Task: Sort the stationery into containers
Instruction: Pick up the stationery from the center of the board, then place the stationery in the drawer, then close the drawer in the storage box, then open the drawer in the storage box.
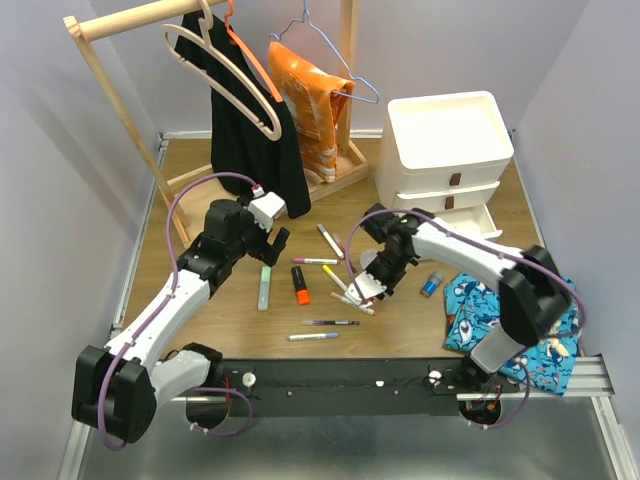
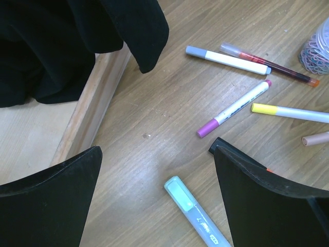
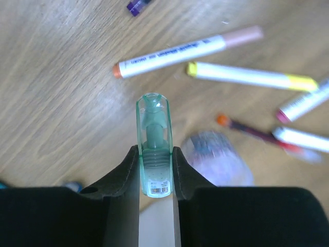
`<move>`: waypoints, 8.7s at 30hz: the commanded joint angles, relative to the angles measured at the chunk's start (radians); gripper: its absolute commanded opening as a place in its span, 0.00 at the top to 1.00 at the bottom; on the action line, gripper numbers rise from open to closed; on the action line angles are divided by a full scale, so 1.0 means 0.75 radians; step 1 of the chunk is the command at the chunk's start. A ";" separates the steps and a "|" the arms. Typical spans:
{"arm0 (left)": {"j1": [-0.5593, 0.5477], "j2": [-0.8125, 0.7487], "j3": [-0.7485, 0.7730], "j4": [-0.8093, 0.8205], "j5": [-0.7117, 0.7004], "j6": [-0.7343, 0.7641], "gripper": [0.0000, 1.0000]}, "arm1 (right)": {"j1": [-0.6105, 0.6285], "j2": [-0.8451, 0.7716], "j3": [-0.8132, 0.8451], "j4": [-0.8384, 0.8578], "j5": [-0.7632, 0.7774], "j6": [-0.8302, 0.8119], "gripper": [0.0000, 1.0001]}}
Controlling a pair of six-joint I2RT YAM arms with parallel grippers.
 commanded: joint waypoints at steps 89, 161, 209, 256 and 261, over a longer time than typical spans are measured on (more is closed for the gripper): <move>-0.029 0.161 0.089 0.119 0.068 -0.072 0.01 | -0.773 -0.298 -0.448 1.065 0.300 0.799 0.99; 0.028 0.460 0.485 -0.104 0.246 -0.207 0.01 | -1.545 -0.651 -0.600 1.151 -1.004 3.255 0.51; -0.164 0.701 0.741 -0.245 0.089 -0.054 0.01 | -1.644 0.487 0.514 -0.474 -1.645 0.918 0.46; -0.185 0.623 0.561 -0.159 0.111 -0.103 0.01 | -1.571 -0.153 -0.781 2.285 -0.749 3.687 0.32; -0.185 0.642 0.569 -0.165 0.111 -0.103 0.01 | -1.515 -0.108 -0.826 2.438 -0.692 3.753 0.38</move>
